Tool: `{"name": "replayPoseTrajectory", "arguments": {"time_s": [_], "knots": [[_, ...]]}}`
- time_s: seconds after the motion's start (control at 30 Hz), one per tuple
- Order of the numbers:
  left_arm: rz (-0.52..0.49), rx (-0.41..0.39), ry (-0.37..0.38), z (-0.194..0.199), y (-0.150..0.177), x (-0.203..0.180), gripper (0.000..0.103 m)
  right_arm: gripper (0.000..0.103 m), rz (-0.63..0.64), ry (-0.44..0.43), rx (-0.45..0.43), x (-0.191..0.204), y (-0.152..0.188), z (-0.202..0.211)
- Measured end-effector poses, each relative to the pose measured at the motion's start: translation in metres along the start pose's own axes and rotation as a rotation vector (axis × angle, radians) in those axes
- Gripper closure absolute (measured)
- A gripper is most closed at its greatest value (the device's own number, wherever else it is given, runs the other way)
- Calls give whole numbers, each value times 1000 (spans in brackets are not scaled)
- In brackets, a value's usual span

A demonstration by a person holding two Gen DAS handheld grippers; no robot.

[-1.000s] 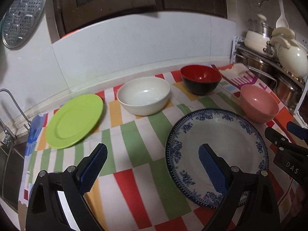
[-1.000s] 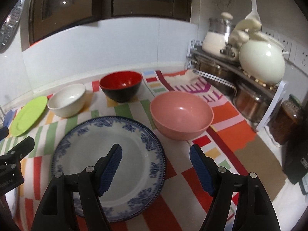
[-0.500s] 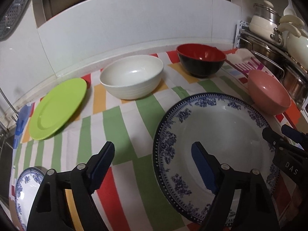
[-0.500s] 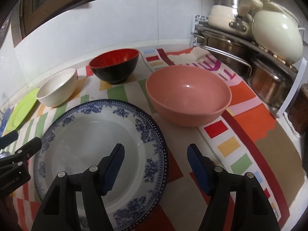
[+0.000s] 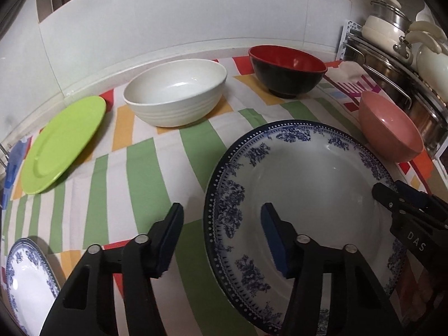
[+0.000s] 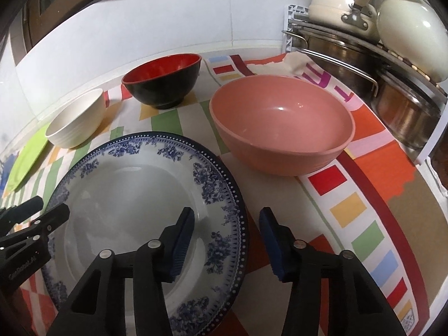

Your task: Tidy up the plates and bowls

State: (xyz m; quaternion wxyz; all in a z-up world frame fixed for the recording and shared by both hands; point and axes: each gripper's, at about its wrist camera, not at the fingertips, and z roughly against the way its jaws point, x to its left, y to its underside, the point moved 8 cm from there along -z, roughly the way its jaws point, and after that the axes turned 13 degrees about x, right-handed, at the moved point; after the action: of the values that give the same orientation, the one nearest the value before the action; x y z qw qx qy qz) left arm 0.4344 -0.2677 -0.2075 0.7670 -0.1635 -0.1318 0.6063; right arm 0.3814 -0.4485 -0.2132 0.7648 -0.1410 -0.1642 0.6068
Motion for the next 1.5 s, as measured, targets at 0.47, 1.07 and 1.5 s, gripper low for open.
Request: {"name": "replayPoseTrajectory", "arguments": {"time_s": [0.47,1.07,1.5], "knots": [[13,5,10,-1,0,-1,68,68,-7,-11,16,2,-1,1],[66,-15,-5,31,29,36,68,69,86,8,6,42,16,40],[162,-55,-30,65,69,88,68,69,191,11,-20,90,37,71]]}}
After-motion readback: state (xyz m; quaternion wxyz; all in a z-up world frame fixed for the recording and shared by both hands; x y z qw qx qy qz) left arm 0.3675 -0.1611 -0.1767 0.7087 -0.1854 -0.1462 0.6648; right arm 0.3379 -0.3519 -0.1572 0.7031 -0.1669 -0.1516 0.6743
